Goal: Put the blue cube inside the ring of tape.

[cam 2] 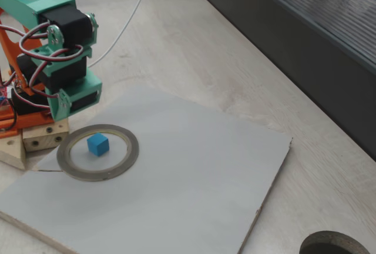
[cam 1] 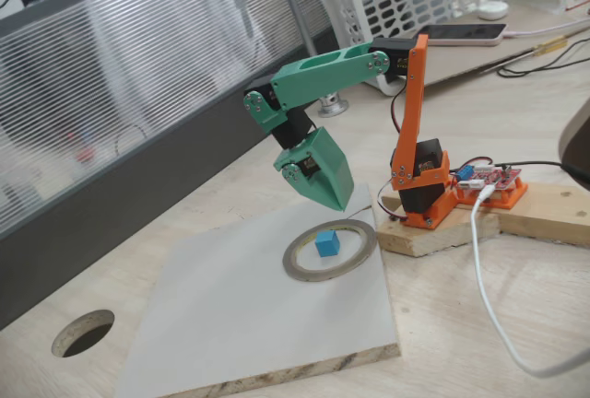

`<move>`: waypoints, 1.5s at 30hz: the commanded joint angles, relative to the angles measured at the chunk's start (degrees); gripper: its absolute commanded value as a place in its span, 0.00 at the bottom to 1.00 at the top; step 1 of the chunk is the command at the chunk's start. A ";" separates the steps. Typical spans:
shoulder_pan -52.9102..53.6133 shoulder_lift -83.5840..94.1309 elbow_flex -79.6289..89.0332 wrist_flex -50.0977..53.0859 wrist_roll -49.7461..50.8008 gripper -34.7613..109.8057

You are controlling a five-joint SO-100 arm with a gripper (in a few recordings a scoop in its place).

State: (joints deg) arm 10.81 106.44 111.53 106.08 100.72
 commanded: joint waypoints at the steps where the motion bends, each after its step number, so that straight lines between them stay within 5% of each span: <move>1: 0.88 0.97 -0.18 1.93 0.44 0.23; 45: 0.97 0.79 -0.09 8.70 0.35 0.23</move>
State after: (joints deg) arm 10.81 106.44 111.53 113.03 100.90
